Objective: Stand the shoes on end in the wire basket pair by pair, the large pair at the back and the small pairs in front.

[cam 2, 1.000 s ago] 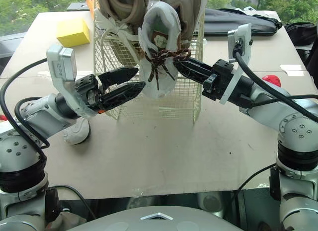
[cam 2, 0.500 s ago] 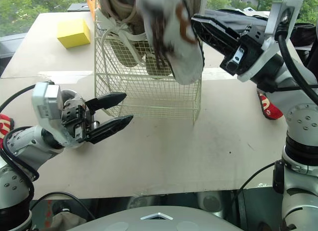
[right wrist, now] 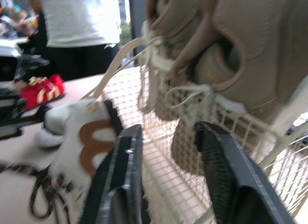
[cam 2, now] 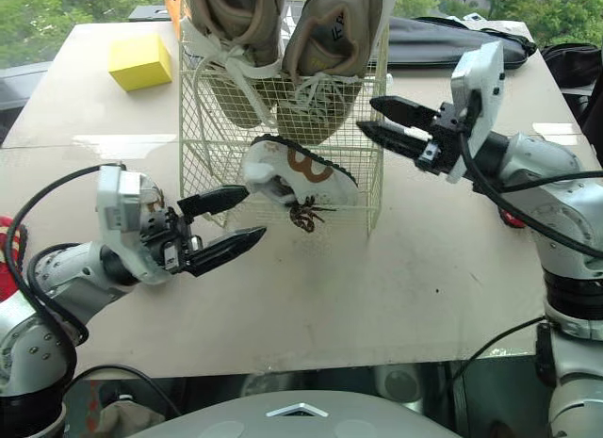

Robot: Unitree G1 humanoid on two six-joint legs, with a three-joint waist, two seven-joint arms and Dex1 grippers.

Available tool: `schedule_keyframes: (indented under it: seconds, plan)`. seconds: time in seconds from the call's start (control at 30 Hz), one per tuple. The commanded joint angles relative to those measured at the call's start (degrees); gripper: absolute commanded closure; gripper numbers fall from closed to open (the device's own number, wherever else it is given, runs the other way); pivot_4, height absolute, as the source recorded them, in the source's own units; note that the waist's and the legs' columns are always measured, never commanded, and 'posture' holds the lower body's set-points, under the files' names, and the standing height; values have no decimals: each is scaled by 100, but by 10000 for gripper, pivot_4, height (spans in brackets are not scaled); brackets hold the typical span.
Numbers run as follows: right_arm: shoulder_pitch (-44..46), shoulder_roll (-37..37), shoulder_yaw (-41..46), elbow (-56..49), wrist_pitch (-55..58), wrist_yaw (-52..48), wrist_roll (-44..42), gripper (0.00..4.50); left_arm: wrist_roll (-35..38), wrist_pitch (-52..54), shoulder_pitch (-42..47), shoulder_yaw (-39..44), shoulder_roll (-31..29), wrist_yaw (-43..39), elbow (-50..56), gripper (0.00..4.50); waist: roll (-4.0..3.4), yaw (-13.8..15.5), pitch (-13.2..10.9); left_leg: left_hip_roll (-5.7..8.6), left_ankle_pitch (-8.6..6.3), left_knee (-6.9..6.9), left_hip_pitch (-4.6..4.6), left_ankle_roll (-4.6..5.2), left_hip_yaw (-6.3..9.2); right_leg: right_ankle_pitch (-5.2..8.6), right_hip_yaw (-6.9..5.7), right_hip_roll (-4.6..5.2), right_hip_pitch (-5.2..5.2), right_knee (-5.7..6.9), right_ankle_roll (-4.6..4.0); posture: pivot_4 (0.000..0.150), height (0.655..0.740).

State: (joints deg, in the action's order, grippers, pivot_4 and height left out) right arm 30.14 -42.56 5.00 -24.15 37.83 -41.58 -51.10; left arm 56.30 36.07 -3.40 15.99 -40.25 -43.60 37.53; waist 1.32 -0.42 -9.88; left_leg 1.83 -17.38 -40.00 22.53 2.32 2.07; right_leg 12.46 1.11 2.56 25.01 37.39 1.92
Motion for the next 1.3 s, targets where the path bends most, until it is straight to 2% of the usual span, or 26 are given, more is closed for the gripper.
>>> schedule_keyframes:
  seconds: [0.03,0.13,0.3,0.53,0.7,0.97,1.2,1.3]
  plan:
    - [35,-512,71,-491,117,-614,-19,13801,-136,-115,224,-236,46,-57,-63,0,1,-1,1,-1,0,0,-1,0,1,0,-2,-1,0,0,0,1500,7400]
    - [-25,-774,-223,-692,46,-884,326,13801,-209,-151,384,-352,107,-63,-170,0,2,-12,2,-2,-1,0,-2,2,2,0,-2,-2,-2,-1,0,1500,7400]
    - [291,-312,-871,-676,440,-452,584,13801,-327,-168,517,-457,163,-140,-258,0,3,-13,3,-1,-1,-1,-11,1,1,0,-1,0,-12,-1,0,1500,7400]
    - [393,283,-1573,-468,233,-164,1552,13801,-263,-152,684,-552,238,-109,-177,0,4,41,3,2,0,-1,-3,-1,10,0,-10,3,-12,-12,1,1500,7400]
    - [433,846,-1363,-495,842,148,1067,13801,-276,-141,669,-600,260,-81,-103,0,3,46,3,1,0,0,-3,-2,16,0,-14,3,-12,-15,0,1500,7400]
    - [527,1186,-1222,-691,1583,599,815,13801,-307,-153,648,-658,251,-94,-49,0,3,0,4,2,0,0,-7,-2,16,-1,-13,2,-13,-9,0,1500,7400]
    - [426,972,-1561,-945,1549,513,1206,44761,-306,-164,605,-688,267,-79,-19,0,3,-1,4,3,0,0,-6,-2,17,0,-16,2,-15,-12,0,1500,7400]
    - [450,959,-1563,-968,1562,515,1273,44761,-308,-171,590,-691,264,-60,-14,0,3,-1,4,3,0,0,-8,-2,18,0,-16,2,-19,-13,0,1500,7400]
